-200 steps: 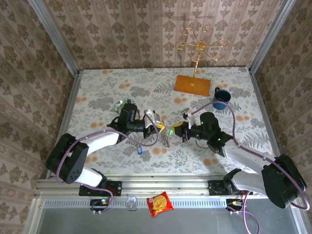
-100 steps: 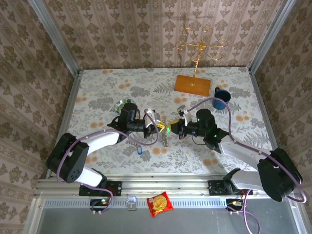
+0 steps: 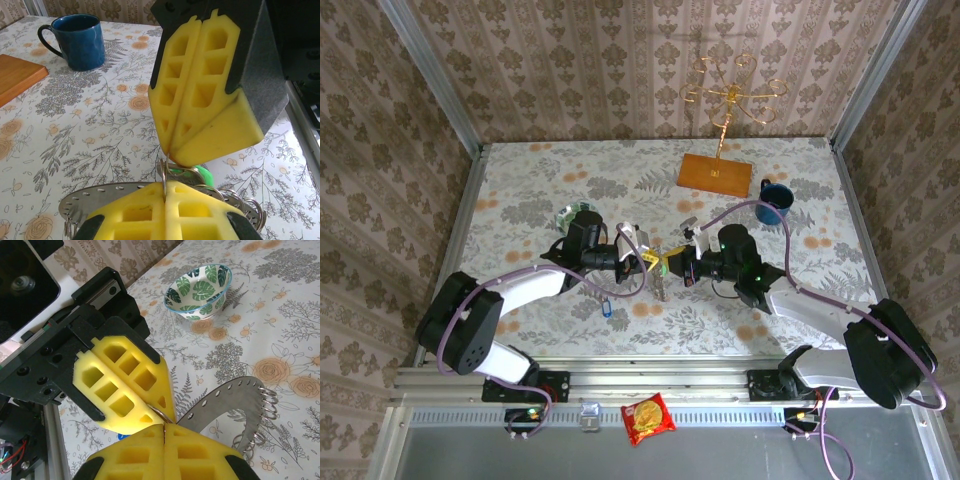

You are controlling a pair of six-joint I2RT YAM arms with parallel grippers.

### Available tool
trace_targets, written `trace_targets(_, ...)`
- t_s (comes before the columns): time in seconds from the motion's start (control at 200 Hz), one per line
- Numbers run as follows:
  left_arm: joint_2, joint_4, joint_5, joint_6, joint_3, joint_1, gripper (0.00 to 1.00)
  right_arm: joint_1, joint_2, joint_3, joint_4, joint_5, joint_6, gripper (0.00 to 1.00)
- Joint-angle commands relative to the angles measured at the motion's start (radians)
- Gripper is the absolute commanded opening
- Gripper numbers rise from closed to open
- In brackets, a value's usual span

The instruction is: Put the keys on the keyring

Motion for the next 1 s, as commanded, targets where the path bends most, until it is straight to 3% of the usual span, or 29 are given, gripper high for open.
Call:
trace_targets(0.0, 0.008, 0.018, 0.036, -0.009, 0.027, -0.004, 0.0, 0.006, 0.001, 0.027, 0.013, 0.054, 0.021, 0.0)
trace_targets(0.895, -0.007, 0.083, 0.003, -0.01, -0.009, -0.012, 0.0, 0.003, 0.017, 0.011, 0.0, 0.088, 0.091, 0.0)
trace_targets(0.995, -0.007, 0.089, 0.004, -0.014, -0.01, -0.012, 0.0, 0.003, 0.026, 0.011, -0.01, 0.081, 0.089, 0.08)
